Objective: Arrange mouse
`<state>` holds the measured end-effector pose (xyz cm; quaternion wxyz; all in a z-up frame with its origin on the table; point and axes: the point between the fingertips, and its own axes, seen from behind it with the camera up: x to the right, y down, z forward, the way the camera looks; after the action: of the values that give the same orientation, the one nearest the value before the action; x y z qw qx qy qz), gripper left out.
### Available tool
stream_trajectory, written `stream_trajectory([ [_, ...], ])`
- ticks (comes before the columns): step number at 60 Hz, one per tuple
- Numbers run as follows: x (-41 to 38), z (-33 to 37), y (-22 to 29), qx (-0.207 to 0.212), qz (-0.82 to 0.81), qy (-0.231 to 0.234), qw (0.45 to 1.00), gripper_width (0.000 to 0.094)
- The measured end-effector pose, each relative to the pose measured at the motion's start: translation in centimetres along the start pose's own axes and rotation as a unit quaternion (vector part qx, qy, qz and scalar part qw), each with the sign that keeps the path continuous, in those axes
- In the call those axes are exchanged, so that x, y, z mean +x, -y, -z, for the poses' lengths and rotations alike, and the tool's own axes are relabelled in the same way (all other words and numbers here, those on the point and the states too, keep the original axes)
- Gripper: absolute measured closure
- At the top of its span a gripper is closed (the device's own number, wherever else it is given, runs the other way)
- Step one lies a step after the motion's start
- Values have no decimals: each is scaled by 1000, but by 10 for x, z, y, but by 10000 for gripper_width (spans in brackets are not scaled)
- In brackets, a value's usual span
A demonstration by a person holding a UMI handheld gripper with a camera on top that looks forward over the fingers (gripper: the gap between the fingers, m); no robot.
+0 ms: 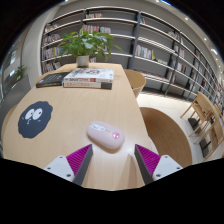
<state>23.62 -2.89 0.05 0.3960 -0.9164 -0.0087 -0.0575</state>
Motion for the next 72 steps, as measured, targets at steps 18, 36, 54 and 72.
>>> stream_trajectory([
  [18, 9, -61, 52, 12, -9, 15, 1000, 155],
  [36, 10, -77, 58, -11, -55, 27, 998, 506],
  [54, -3, -20, 150, 22, -57, -8, 998, 619],
  [72, -169, 98, 348, 192, -35, 35, 980, 621],
])
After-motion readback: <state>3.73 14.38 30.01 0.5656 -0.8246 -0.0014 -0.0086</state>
